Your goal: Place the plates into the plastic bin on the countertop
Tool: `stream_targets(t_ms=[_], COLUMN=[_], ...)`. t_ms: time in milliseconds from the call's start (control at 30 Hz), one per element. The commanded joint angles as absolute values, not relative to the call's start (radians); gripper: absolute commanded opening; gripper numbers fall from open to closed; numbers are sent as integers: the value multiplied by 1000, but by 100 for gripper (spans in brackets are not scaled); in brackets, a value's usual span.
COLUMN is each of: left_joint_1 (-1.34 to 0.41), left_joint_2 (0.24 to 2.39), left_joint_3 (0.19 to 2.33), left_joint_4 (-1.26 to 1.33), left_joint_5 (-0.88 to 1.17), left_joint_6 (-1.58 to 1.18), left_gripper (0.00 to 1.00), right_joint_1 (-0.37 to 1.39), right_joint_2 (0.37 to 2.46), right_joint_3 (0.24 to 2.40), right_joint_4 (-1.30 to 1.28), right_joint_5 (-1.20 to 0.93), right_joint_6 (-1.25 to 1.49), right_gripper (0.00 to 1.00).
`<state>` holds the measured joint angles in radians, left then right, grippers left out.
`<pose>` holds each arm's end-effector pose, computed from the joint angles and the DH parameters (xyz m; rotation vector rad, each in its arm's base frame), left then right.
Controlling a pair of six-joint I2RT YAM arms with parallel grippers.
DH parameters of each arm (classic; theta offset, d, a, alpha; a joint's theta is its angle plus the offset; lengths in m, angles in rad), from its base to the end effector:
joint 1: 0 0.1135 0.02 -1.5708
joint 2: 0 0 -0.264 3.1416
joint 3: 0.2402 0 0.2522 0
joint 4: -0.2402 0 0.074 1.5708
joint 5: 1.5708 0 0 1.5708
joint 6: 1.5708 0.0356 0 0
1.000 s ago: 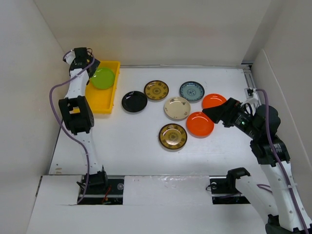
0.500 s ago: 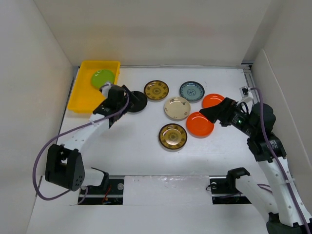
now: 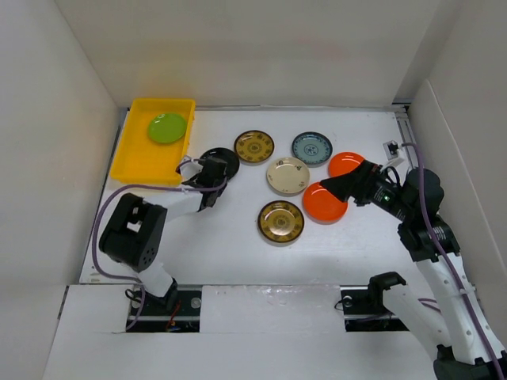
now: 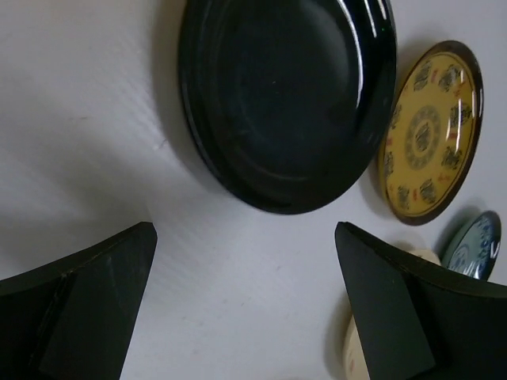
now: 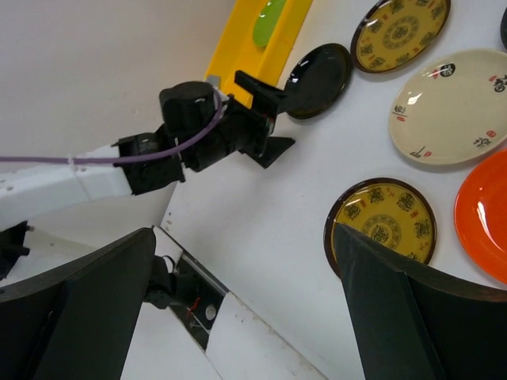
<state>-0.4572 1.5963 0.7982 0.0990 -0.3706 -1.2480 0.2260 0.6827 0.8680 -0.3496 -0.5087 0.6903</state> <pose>0.2953 -0.1309 0.1749 -1.0503 2.0054 -0.5127 0.1409 0.0502 0.3670 0.0281 1.8469 1.0970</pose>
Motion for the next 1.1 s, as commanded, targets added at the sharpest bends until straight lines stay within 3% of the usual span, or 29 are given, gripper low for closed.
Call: stream_targets(t_ms=[0,133,167,267,300,333,400,600,733,833,933,1067], left_joint_1=[-457,-448,-448,-448,-448,-448,-448,-439,-430,-430,-430,-430], left_joint_2=[1693,1805,1818,1847,1847,1847,1858,1868,1890,1914,1925,1901], left_joint_3=[886,986,1014,1037,1037,1037,1037,1037,1046,1055,1066,1066], left_joint_4=[100,34,17,-32,-32,-41,-60,-93,-94,-113,-126,-192], left_joint_5=[-433,-433,-433,-433,-423,-423,-423,-414,-403,-394,-385,-376], left_joint_6=[-1342,-1365,-1387,-1419,-1430,-1430,-1442,-1486,-1496,-1515,-1541,-1571], left_gripper=[95,85,77,66,60,47,37,28,28,19,0,0], right_joint_1=[242,242,242,242,242,242,242,242,242,242,242,242], right_joint_2=[678,669,669,669,669,669,680,689,698,698,698,698], right_joint_3=[870,870,870,870,870,879,879,888,888,888,888,897], right_joint_4=[-273,-273,-273,-273,-273,-273,-273,-273,-273,-273,-273,-282], right_joint_5=[-541,-541,-532,-532,-523,-523,-523,-532,-532,-532,-532,-532], right_joint_6=[698,698,698,698,698,698,689,689,689,689,689,680], right_gripper=[100,100,100,100,100,100,100,100,100,100,100,100])
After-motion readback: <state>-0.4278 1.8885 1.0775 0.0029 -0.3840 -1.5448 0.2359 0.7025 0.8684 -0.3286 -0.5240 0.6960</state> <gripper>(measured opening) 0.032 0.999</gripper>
